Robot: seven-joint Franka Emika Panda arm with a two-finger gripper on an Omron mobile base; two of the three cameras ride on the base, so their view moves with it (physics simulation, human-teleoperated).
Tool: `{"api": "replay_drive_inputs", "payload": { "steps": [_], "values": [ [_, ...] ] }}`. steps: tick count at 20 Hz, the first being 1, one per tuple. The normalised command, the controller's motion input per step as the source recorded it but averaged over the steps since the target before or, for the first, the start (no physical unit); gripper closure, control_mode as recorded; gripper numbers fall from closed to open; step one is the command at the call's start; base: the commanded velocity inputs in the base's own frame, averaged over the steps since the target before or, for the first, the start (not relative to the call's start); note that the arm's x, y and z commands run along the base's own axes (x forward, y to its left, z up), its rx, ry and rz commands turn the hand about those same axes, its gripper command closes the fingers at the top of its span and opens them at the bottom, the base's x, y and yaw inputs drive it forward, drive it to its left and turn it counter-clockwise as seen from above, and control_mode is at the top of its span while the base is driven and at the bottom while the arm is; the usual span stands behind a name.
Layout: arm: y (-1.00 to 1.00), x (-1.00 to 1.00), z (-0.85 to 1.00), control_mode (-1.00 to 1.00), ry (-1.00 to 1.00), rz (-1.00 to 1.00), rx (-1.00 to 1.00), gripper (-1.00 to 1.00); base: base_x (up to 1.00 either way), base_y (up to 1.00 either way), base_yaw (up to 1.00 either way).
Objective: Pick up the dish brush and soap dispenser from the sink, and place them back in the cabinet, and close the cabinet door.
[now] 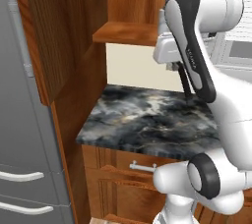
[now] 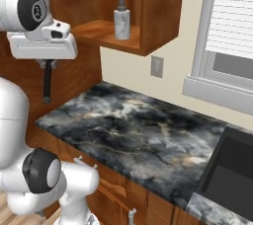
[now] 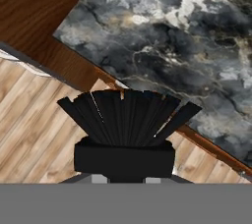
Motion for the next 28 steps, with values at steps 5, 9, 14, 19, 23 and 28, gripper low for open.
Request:
{"api": "replay_drive_inputs", "payload": {
  "steps": [5,9,14,19,23,28],
  "values": [
    [0.00,0.38,0.03,-1.00,-0.15,0.00,-0.01,1.00,0.00,0.00,0.00],
    [0.00,0.51,0.06,-1.00,-0.16,0.00,-0.01,1.00,0.00,0.00,0.00],
    [0.04,0.59,0.09,-1.00,-0.15,0.00,-0.01,1.00,0.00,0.00,0.00],
    [0.00,0.49,0.20,-1.00,-0.13,0.00,0.00,1.00,0.00,0.00,0.00],
    [0.00,0.55,0.10,-1.00,-0.07,0.00,0.00,1.00,0.00,0.00,0.00],
    [0.00,0.60,0.08,-1.00,-0.06,0.00,0.00,1.00,0.00,0.00,0.00]
  ]
}}
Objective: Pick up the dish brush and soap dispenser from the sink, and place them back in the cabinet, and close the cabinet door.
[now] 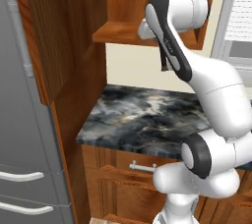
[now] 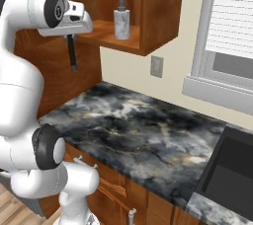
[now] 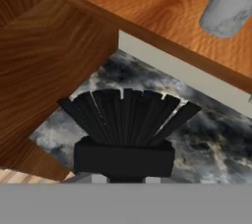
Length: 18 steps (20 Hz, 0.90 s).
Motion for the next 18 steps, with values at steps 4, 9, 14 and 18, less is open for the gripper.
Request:
{"api": "replay_drive_inputs", "payload": {
  "steps": [4,9,14,18],
  "values": [
    [0.00,0.51,0.10,-1.00,-0.02,0.00,0.00,1.00,0.00,0.00,0.00],
    [0.00,0.45,0.10,-1.00,0.00,0.00,0.00,1.00,0.00,0.00,0.00],
    [0.01,0.40,0.02,-1.00,0.00,0.00,0.00,1.00,0.00,0.00,0.00],
    [0.00,0.37,0.02,-1.00,0.00,0.00,0.00,1.00,0.00,0.00,0.00]
  ]
}}
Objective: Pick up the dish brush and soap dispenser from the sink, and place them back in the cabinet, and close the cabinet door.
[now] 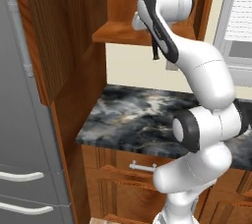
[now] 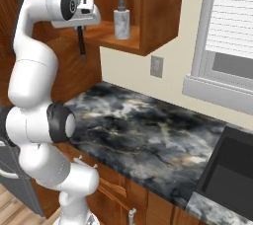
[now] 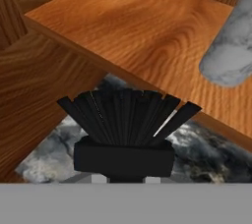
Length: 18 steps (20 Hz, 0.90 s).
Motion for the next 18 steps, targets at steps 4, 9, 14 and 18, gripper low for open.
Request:
{"api": "replay_drive_inputs", "payload": {
  "steps": [4,9,14,18],
  "values": [
    [0.00,0.37,0.02,-1.00,-0.01,0.00,0.00,1.00,0.00,0.00,0.00],
    [0.00,0.38,0.00,-1.00,-0.03,0.00,0.00,1.00,0.00,0.00,0.00],
    [0.02,0.39,0.00,-1.00,-0.07,0.00,-0.01,1.00,0.00,0.00,0.00],
    [0.00,0.29,0.00,-1.00,-0.10,0.00,0.00,1.00,0.00,0.00,0.00]
  ]
}}
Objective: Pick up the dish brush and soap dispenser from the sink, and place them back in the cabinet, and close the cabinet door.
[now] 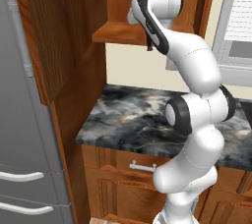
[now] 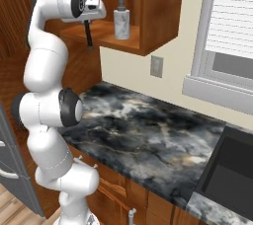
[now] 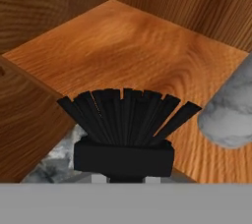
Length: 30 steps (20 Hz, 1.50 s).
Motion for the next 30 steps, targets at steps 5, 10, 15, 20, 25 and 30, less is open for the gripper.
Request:
{"api": "replay_drive_inputs", "payload": {
  "steps": [5,10,15,20,25,30],
  "values": [
    [0.00,0.25,0.00,-1.00,-0.11,0.00,0.00,1.00,0.00,0.00,0.00],
    [0.00,0.28,-0.01,-1.00,-0.10,0.00,0.00,1.00,0.00,0.00,0.00],
    [0.00,0.27,-0.03,-1.00,-0.08,0.00,0.00,1.00,0.00,0.00,0.00],
    [0.00,0.27,-0.02,-1.00,-0.01,0.00,0.00,1.00,0.00,0.00,0.00],
    [0.00,0.21,0.00,-1.00,0.00,0.00,0.00,1.00,0.00,0.00,0.00],
    [0.07,0.29,-0.03,-1.00,0.00,0.00,0.00,1.00,0.00,0.00,0.00]
  ]
}}
